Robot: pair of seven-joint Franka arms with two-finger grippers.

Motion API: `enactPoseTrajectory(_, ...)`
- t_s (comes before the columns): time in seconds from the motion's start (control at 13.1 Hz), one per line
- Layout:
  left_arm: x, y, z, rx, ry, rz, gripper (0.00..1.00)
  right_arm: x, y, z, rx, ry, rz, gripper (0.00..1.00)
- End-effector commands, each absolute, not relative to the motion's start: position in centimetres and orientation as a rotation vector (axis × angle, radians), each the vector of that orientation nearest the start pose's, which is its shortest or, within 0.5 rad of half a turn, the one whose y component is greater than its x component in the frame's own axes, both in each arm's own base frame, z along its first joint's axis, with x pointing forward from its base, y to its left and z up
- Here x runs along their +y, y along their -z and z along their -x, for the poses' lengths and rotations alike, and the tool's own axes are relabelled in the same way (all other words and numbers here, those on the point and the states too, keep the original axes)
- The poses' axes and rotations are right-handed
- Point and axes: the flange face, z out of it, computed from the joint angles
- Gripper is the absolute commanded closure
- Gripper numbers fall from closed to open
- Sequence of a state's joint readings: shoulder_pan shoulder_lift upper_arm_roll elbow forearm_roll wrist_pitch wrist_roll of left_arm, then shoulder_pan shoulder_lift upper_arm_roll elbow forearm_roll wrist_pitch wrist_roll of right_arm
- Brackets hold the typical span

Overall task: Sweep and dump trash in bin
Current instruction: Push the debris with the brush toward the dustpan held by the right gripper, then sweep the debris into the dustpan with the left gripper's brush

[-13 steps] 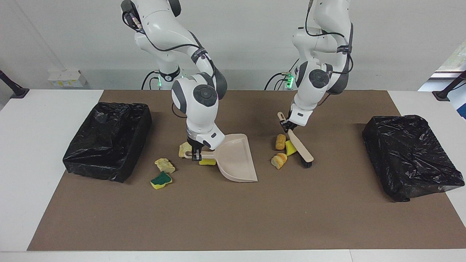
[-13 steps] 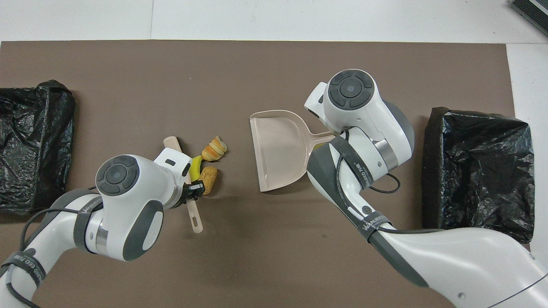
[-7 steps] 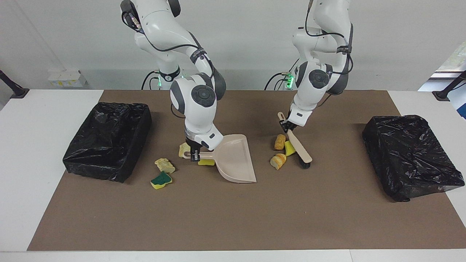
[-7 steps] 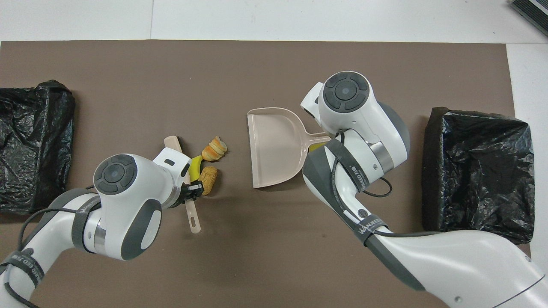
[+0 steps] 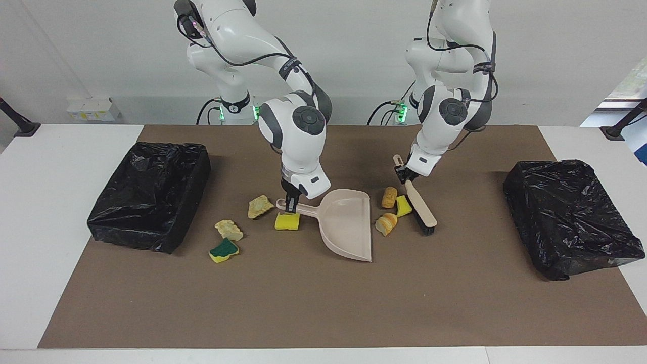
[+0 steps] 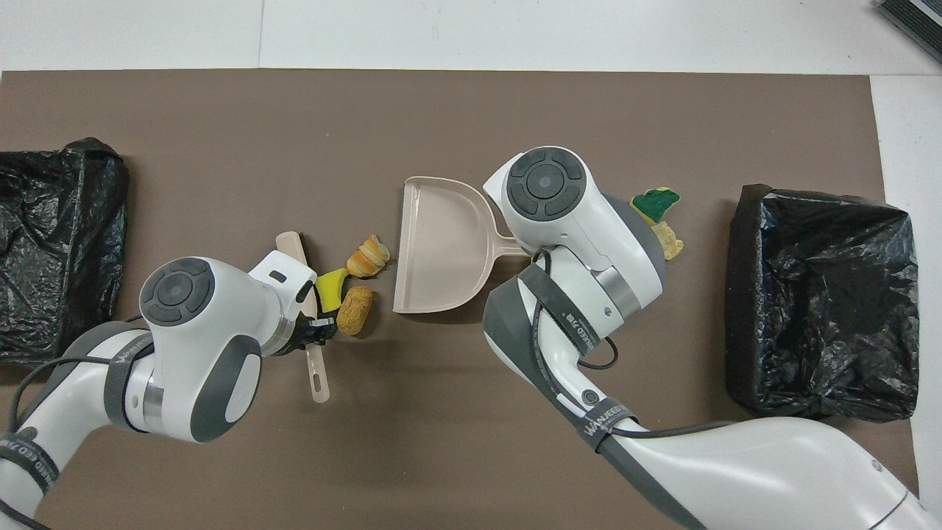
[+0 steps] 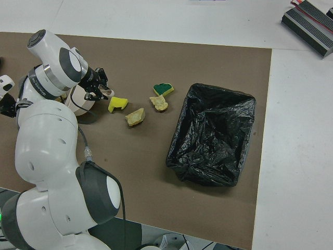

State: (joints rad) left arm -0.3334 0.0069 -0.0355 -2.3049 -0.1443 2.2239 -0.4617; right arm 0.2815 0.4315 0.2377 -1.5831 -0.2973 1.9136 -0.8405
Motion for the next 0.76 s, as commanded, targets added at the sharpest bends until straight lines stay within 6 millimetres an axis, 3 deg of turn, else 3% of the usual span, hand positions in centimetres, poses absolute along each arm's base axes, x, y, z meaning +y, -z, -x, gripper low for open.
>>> enactPoseTrajectory(0.0,-18.5,-33.4,-46.2,-0.251,-0.236,3.200,1.00,29.0,-39.5,-59.0,-2.143,-0.227,2.484,1.00)
enactPoseTrajectory(0.23,-19.5,-33.1,-46.0,-0.249,-0.242,3.219,1.00,28.9,-39.7,-58.8,-2.159,-0.240,2.471,1.00)
enactPoseTrajectory(0.38,-21.2,-33.1,-45.7,-0.216,-0.230,3.253,1.00,28.8,-39.6,-58.8,-2.166,-0.243,2.463,1.00)
enactPoseTrajectory(0.53,-23.7,-31.8,-45.0,-0.168,-0.219,3.270,1.00,28.8,-39.6,-58.8,-2.231,-0.255,2.400,1.00)
enactPoseTrajectory(0.69,-25.1,-32.0,-44.7,-0.162,-0.226,3.295,1.00,28.6,-39.6,-58.9,-2.301,-0.265,2.340,1.00)
